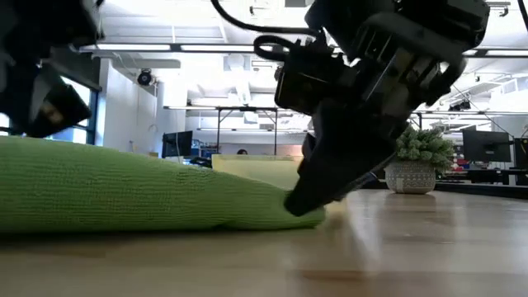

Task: Roll microfiber towels into tight, uniform cylinder then place into a basket
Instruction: Roll the green microfiber cloth

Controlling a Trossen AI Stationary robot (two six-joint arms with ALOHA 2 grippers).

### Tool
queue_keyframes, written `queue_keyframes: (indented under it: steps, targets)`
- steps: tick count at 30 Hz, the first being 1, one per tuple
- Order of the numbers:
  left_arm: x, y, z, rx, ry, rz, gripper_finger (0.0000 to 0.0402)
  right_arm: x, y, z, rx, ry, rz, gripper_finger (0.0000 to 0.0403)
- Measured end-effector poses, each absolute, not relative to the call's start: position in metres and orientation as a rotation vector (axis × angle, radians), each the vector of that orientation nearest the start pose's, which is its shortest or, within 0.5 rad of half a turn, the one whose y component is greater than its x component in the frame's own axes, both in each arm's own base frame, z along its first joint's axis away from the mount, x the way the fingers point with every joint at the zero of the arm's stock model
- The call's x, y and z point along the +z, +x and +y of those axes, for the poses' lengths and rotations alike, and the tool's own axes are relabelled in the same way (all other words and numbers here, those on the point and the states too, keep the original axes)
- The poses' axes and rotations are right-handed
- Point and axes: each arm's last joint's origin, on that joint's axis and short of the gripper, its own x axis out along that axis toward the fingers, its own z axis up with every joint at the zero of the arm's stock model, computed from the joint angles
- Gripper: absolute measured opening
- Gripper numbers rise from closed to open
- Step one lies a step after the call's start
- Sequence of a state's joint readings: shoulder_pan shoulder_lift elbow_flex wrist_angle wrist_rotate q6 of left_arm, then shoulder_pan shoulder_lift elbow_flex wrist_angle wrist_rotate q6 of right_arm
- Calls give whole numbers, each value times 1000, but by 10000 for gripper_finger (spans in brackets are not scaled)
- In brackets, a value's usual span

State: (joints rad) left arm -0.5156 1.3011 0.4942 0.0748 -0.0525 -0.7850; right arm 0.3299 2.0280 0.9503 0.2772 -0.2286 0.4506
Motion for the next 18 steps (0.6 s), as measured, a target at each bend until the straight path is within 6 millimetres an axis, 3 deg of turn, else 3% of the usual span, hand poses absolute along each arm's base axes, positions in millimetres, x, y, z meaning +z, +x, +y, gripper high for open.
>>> queue_keyframes:
  steps: [4, 10, 18]
  targets:
    - [167, 205, -122, -124, -481, 694, 110, 84, 351, 124, 356, 488, 947, 3]
    - [159, 209, -146, -113, -377, 571, 126, 84, 352, 121, 348, 497, 945, 3]
    - [143, 237, -180, -128, -257, 615, 187, 84, 354, 115, 323, 524, 945, 3]
